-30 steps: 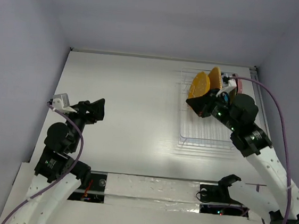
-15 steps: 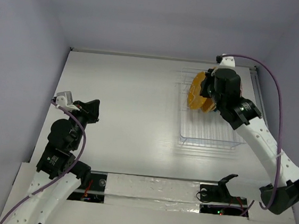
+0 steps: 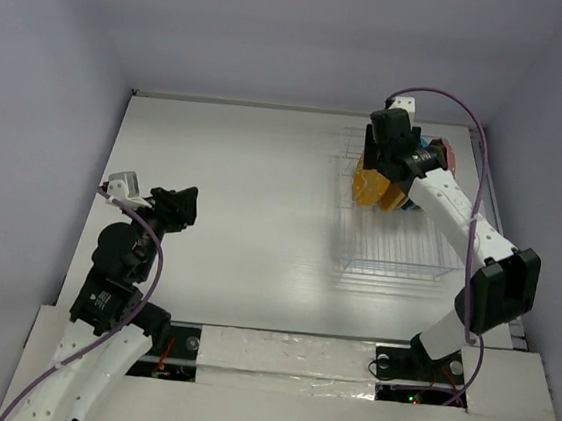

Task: Unload the plates from the dish rack

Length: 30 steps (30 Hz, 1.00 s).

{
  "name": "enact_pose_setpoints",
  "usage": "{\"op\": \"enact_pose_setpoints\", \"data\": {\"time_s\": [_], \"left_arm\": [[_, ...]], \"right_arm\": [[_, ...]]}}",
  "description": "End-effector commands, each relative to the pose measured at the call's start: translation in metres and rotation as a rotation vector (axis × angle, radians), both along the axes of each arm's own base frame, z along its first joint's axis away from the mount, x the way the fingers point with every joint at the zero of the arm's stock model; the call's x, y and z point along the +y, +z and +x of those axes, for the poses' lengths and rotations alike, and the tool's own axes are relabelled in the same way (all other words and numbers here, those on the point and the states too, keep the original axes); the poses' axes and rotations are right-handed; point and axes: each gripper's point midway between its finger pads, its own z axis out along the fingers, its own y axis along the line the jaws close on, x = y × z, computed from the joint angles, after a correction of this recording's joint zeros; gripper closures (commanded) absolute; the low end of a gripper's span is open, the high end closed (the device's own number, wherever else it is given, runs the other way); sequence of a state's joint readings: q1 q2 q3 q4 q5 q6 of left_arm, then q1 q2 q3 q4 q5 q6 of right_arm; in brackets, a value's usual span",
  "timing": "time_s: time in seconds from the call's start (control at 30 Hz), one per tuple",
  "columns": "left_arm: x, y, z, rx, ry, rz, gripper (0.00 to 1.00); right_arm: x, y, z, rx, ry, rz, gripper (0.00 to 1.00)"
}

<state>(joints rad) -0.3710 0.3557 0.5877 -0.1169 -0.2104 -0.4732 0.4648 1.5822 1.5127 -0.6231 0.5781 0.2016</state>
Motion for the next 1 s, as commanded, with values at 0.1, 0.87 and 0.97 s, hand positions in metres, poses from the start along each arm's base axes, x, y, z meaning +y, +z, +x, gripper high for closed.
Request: {"op": "enact_pose_setpoints", "data": {"time_s": [0.1,0.87,0.97], "left_arm": [[0.001,0.013,-0.002,-0.058,0.001,-0.020,0.45],[0.005,0.015,0.000,-0.070,0.019,-0.029,0.43],[0.005,0.015,0.000,-0.069,0.019,-0.027,0.43]], "right_arm": [[-0.024,-0.021,0.028,0.038,-0.079,-0.041,0.33],[-0.027,0.067,0.038,-0.107,-0.134,-0.135,1.00],[-0.020,0.104,0.029,-0.184,-0.117,-0.089,1.00]]}}
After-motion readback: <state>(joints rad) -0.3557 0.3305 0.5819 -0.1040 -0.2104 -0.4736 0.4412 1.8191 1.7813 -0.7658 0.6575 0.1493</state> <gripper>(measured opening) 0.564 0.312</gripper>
